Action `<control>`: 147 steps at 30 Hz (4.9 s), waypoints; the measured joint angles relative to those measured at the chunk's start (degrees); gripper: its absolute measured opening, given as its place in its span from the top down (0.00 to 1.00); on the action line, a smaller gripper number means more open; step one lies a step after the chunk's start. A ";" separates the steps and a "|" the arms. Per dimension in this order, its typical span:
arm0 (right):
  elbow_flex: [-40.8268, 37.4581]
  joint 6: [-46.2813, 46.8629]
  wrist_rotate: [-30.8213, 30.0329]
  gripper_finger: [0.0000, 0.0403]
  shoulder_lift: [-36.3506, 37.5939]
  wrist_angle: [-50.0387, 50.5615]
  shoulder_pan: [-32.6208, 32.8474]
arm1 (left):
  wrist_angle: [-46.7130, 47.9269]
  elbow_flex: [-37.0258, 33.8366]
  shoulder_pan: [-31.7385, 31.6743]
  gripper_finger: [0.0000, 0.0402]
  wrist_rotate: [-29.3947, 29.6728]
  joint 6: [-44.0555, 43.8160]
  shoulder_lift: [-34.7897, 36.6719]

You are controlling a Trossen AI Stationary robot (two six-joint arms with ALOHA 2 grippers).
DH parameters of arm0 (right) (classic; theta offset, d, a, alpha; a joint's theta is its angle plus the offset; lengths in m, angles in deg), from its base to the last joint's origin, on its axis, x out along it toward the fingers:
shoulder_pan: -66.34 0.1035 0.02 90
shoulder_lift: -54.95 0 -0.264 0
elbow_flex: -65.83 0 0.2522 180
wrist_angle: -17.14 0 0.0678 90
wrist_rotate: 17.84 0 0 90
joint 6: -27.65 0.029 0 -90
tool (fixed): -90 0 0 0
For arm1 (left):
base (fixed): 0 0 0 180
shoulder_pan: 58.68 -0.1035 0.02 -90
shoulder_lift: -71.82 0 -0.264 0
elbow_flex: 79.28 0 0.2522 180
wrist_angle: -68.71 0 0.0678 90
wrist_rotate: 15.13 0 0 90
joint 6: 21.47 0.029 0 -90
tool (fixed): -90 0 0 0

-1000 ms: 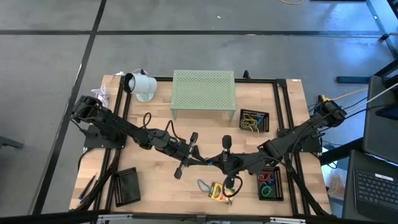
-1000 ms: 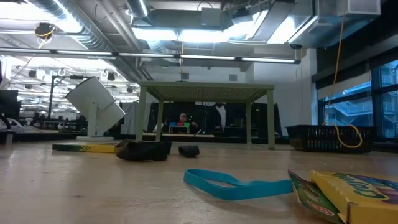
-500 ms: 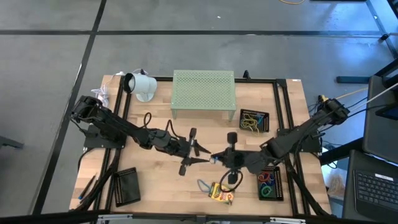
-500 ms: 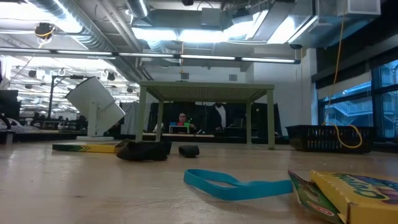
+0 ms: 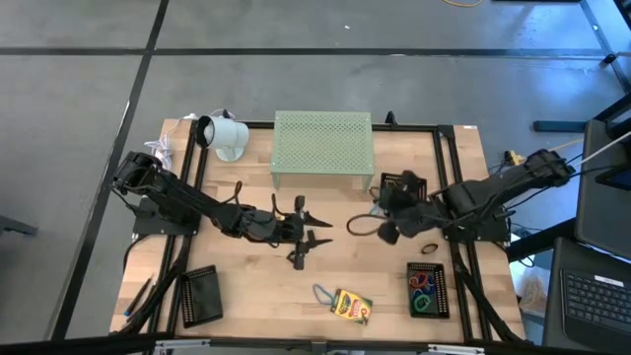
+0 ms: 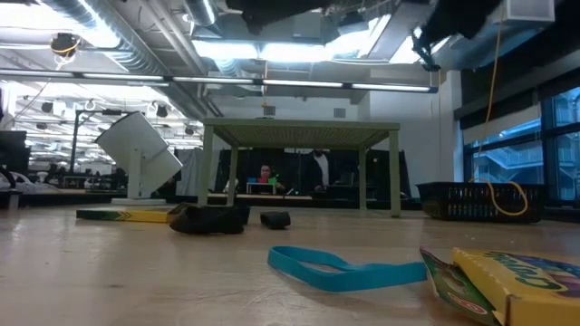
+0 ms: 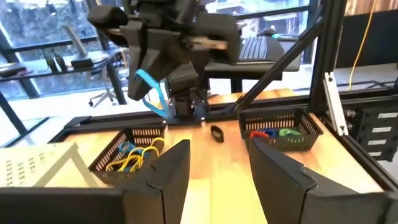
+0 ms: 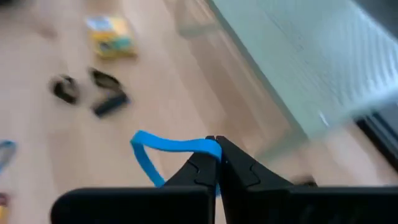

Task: Pick & Place Office Desk Supplies
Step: Put the blue rubber band into the top right black bin

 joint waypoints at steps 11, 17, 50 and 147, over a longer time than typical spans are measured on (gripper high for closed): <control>-0.02 26.46 2.02 0.99 -0.81 23.10 -10.43 | 4.10 0.00 0.04 0.60 -0.04 -5.45 0.00; -0.02 28.61 2.30 0.99 -1.85 23.72 -14.83 | 6.34 0.00 0.70 0.60 -0.04 -7.46 0.00; -0.04 14.91 8.01 0.52 -11.68 27.25 -23.18 | 10.44 0.00 4.83 0.61 -0.14 -7.44 0.00; -0.07 18.21 12.46 0.39 -11.62 0.23 -8.18 | 9.16 4.72 4.15 0.99 -24.42 2.24 -25.08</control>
